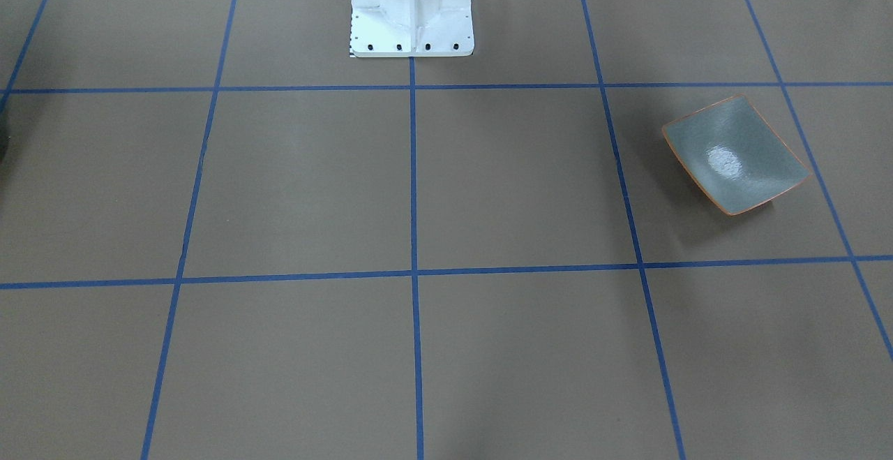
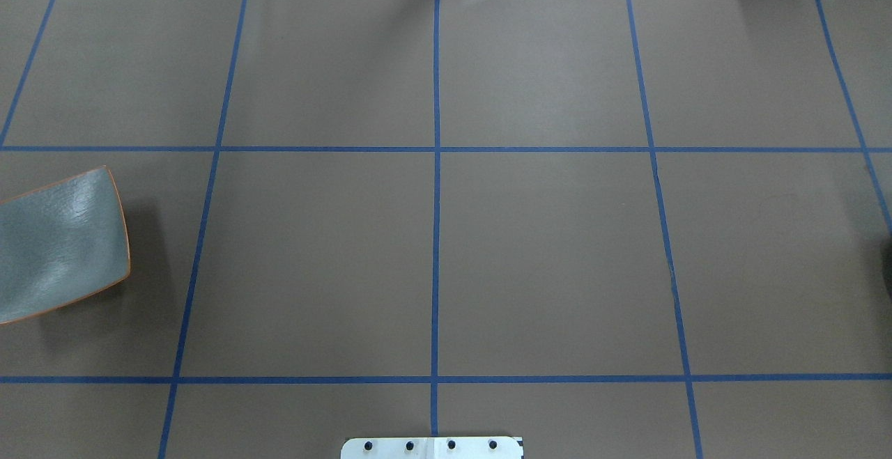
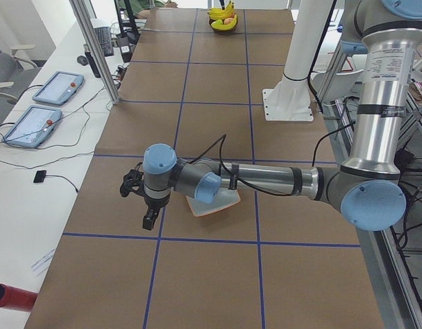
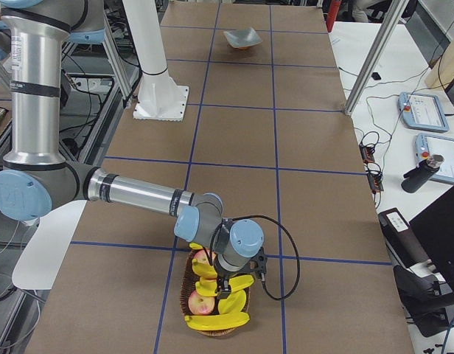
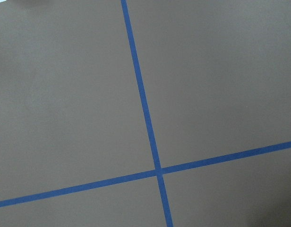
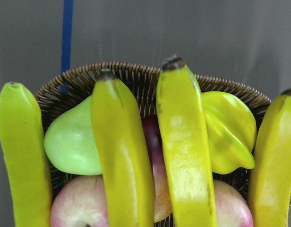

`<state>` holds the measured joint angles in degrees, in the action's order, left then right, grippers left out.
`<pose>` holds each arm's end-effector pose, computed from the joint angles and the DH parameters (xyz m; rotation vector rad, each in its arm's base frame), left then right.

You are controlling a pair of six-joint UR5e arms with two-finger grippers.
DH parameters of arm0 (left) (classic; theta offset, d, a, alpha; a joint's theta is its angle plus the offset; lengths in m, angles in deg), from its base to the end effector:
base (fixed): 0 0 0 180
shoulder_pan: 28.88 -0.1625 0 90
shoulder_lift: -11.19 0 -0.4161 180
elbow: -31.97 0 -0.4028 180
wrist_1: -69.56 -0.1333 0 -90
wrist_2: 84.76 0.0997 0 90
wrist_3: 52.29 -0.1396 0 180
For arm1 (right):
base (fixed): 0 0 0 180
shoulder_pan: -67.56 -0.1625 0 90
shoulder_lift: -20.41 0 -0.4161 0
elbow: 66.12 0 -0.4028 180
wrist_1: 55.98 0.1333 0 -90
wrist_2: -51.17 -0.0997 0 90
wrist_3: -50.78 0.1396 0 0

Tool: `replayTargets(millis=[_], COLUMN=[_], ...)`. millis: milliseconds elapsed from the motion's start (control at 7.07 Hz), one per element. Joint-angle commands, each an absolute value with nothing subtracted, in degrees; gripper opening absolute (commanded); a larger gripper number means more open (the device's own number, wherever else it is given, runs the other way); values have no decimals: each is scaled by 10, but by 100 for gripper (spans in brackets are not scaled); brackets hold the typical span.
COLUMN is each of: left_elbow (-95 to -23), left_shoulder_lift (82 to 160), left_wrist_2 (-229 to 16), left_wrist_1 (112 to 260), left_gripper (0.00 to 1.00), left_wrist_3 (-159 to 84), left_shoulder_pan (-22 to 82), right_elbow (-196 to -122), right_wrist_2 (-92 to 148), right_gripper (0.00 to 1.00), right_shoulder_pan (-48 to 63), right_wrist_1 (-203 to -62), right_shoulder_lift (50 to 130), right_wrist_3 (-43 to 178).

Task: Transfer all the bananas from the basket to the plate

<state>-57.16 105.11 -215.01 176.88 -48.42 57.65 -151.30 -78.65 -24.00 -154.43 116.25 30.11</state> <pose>-0.0091 -0.5628 0.6214 0.2955 0.7153 0.1182 0.0551 -0.4113 0.7849 -0.1815 -0.7381 -0.2015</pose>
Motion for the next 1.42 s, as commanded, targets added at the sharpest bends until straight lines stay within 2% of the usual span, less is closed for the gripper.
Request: replayTargets(millis=[0, 142, 425, 566, 1274], left_elbow=[-573, -574, -573, -569, -572], left_shoulder_lift=[1051, 1051, 1051, 1051, 1047], left_wrist_2=[-2150, -2150, -2150, -2150, -2150], left_wrist_1=[1769, 1769, 1769, 1779, 1784], left_gripper=[100, 100, 100, 100, 100], left_wrist_3=[-484, -484, -485, -484, -483], left_shoulder_pan=[576, 576, 576, 576, 577], right_elbow=[-1501, -1500, -1494, -1492, -1482], right_wrist_2=[-783, -773, -755, -755, -762], right_gripper=[100, 97, 71, 68, 67], right_shoulder_pan=[-248, -248, -248, -248, -247], right_wrist_1=[-1545, -1545, -1546, -1546, -1545], right_shoulder_lift=[1165, 1165, 1163, 1163, 1166], right_wrist_3=[274, 263, 226, 213, 208])
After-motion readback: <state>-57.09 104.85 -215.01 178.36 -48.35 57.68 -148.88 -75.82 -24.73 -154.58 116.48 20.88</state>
